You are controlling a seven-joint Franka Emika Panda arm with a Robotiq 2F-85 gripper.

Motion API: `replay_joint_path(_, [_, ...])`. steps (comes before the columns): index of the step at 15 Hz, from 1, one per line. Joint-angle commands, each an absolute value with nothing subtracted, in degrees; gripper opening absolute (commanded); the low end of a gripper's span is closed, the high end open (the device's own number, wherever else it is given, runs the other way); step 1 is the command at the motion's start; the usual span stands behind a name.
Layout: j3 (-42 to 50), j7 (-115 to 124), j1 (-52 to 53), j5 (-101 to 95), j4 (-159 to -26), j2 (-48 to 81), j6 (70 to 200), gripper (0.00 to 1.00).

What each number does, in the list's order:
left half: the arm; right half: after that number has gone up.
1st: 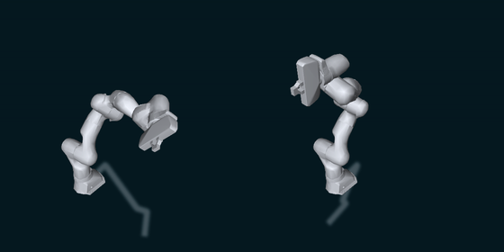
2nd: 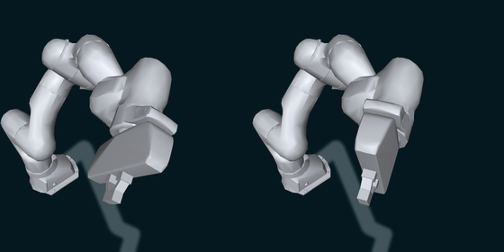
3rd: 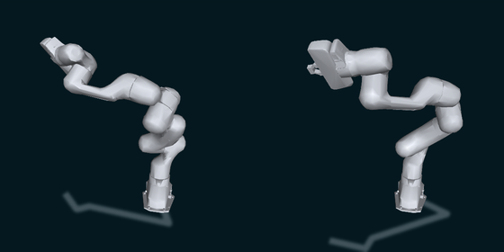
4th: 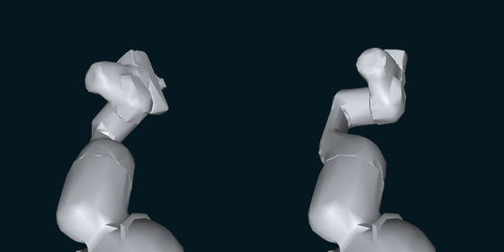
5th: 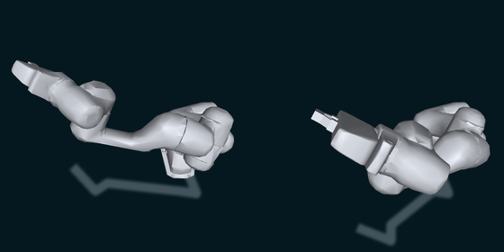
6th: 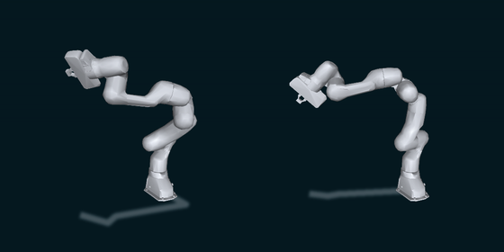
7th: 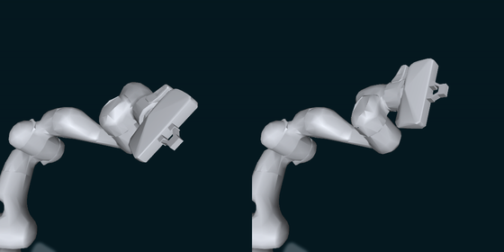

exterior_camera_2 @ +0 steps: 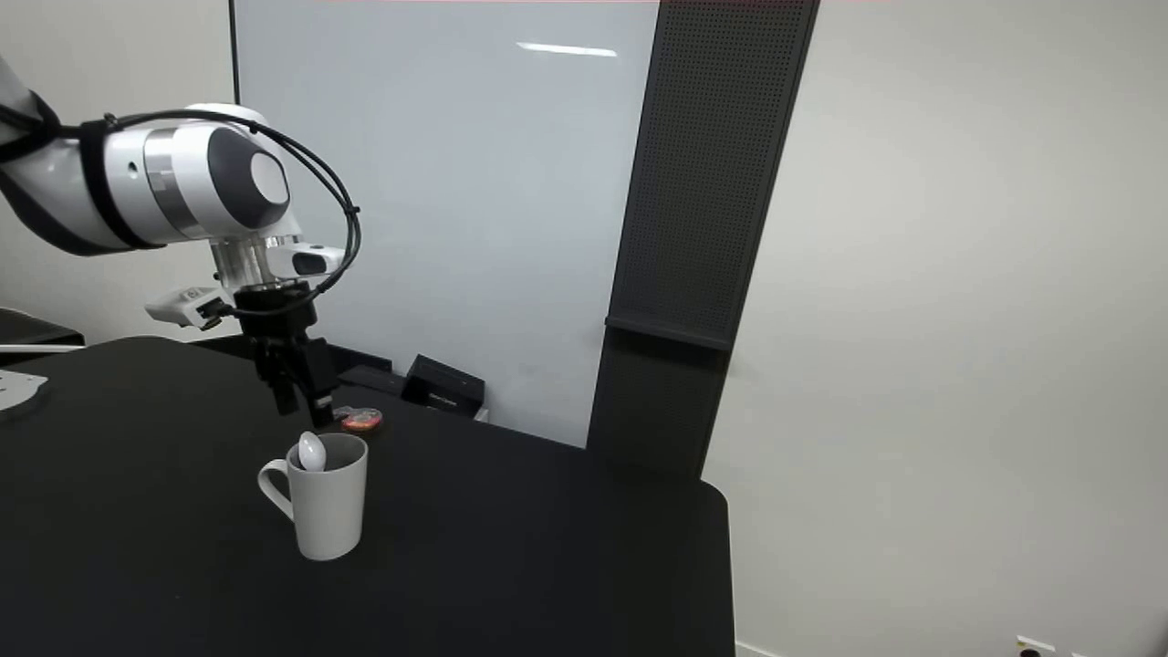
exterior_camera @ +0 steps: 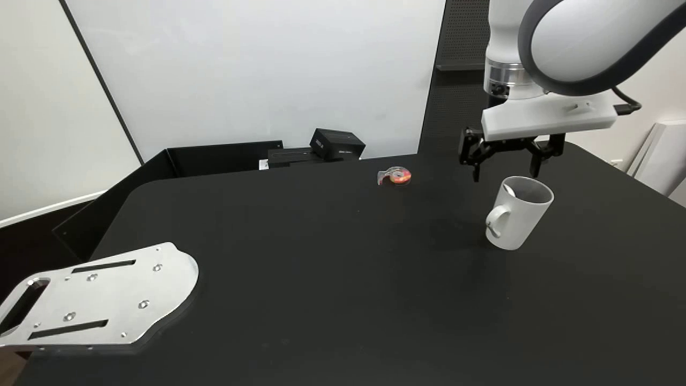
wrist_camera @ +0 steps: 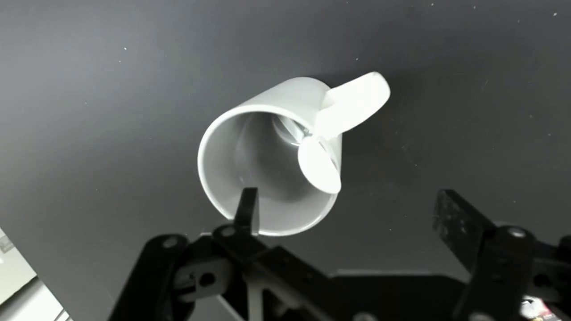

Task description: Remove the white spoon from the grey mug and place it on the table

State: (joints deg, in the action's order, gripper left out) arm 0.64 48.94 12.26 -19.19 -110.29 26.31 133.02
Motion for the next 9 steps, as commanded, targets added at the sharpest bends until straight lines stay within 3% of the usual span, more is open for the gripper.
replay_joint_path(1, [1.8,48.4,13.1,-19.1,-109.6,26.9,133.1,1.0])
replay_joint_path(2, [1.9,48.2,13.1,-19.2,-109.6,27.0,133.1,1.0])
replay_joint_path(3, [2.0,48.3,13.2,-19.2,-109.6,27.1,133.2,0.75])
replay_joint_path(5, [2.2,48.2,13.2,-19.3,-109.5,27.2,133.2,0.68])
replay_joint_path(9, [2.5,48.4,13.4,-19.4,-109.5,27.0,133.3,0.39])
